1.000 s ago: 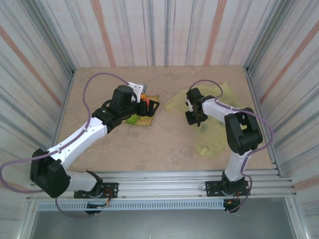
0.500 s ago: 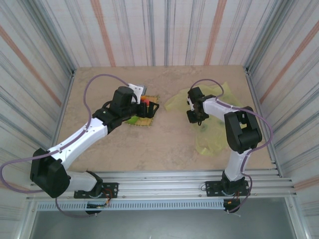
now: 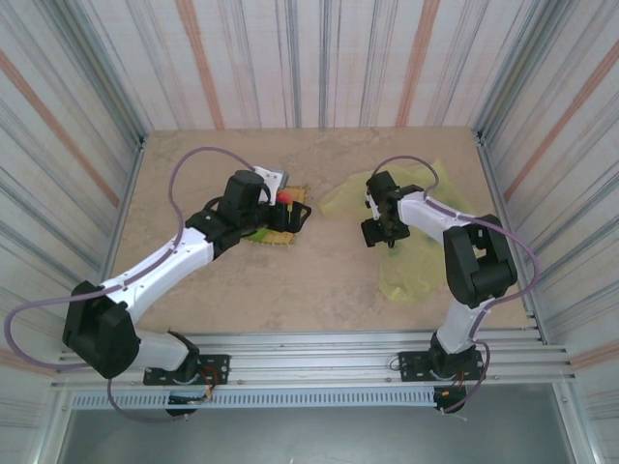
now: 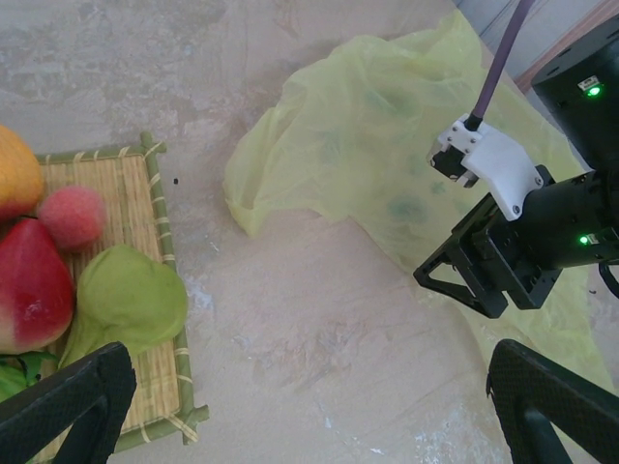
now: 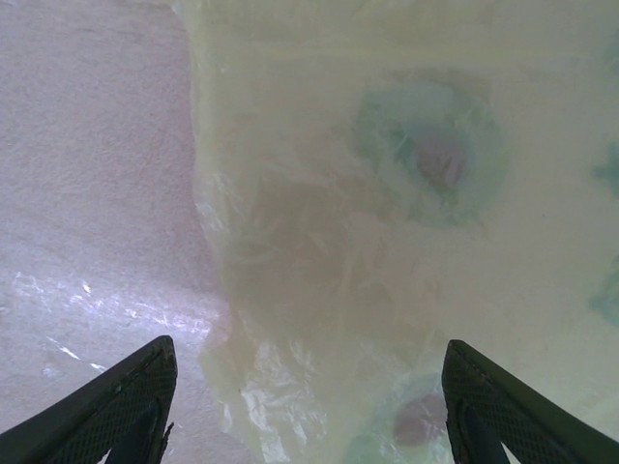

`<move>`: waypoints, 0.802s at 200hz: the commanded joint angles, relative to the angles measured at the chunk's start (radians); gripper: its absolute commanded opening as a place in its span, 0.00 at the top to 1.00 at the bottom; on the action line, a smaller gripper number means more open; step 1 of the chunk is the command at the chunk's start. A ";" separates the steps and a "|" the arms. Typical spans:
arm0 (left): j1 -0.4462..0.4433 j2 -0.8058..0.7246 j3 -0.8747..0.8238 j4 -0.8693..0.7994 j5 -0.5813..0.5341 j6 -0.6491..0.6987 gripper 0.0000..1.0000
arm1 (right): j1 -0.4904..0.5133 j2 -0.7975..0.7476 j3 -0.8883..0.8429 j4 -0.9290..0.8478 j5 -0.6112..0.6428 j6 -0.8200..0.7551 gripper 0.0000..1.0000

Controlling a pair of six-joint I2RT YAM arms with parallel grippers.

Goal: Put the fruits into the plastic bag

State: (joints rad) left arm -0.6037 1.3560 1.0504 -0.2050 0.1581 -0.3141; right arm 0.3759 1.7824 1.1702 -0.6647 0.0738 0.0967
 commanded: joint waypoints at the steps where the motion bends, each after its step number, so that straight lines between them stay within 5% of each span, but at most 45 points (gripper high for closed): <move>1: -0.009 0.002 0.006 0.009 0.017 -0.002 0.01 | -0.009 0.036 0.001 -0.038 -0.016 0.007 0.28; 96: -0.011 0.003 -0.005 0.009 0.009 -0.001 0.01 | -0.055 0.098 0.025 0.008 -0.102 -0.006 0.62; 160: -0.010 0.040 0.016 0.012 0.030 -0.003 0.01 | -0.108 0.072 0.024 0.011 -0.230 0.001 0.73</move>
State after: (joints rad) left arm -0.6090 1.3804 1.0504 -0.2050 0.1654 -0.3141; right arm 0.2935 1.8530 1.1801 -0.6479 -0.0669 0.0940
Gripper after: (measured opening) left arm 0.986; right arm 0.291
